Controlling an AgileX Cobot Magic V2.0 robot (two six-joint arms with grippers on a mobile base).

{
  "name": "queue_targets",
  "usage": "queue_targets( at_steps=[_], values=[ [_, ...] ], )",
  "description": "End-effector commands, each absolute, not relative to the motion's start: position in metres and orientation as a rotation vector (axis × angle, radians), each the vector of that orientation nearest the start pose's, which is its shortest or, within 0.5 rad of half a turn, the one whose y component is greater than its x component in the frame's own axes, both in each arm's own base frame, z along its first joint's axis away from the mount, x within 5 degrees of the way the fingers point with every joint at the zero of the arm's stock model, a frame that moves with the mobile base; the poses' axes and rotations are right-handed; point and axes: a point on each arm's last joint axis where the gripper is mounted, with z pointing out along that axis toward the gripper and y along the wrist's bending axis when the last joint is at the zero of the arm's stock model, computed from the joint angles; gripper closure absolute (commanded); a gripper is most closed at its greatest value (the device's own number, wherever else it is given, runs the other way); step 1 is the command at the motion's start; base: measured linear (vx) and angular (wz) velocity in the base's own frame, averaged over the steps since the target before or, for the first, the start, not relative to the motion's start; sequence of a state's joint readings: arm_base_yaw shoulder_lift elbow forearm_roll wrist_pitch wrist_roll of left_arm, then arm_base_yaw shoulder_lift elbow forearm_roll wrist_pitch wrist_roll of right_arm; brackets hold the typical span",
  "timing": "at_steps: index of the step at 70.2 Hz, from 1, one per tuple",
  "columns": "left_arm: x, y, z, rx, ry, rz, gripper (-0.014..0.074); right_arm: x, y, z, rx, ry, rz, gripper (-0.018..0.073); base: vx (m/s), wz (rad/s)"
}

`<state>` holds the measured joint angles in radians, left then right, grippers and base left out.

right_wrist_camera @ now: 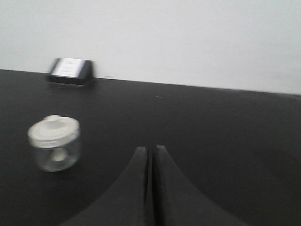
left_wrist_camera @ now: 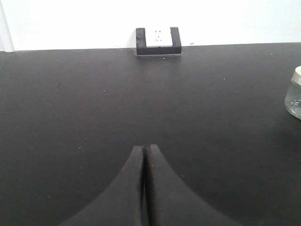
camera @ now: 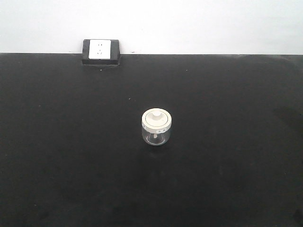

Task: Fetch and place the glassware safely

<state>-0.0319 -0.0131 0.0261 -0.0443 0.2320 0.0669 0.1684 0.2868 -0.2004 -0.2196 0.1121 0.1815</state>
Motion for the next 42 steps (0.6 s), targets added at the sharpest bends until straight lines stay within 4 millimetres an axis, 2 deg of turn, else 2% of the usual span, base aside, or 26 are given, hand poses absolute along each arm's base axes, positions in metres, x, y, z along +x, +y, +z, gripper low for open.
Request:
queue_targets(
  at_steps=[1, 10, 26, 33, 42],
  values=[
    [0.056, -0.003, 0.181, 0.040, 1.669, -0.027, 0.0603, 0.082, 0.004, 0.265, -0.057, 1.617, 0.019, 0.0562, 0.00, 0.00],
    [0.056, -0.003, 0.181, 0.040, 1.669, -0.027, 0.0603, 0.082, -0.004, 0.253, 0.031, 1.654, -0.047, 0.0562, 0.00, 0.00],
    [0.056, -0.003, 0.181, 0.040, 1.669, -0.027, 0.0603, 0.067, -0.005, 0.207, 0.050, 1.637, -0.063, 0.0562, 0.00, 0.00],
    [0.056, -0.003, 0.181, 0.040, 1.669, -0.027, 0.0603, 0.061, -0.005, 0.192, 0.055, 1.600, -0.058, 0.0562, 0.00, 0.00],
    [0.056, -0.003, 0.181, 0.041, 1.672, -0.027, 0.0603, 0.056, -0.005, 0.194, 0.063, 1.567, -0.056, 0.0562, 0.00, 0.00]
  ],
)
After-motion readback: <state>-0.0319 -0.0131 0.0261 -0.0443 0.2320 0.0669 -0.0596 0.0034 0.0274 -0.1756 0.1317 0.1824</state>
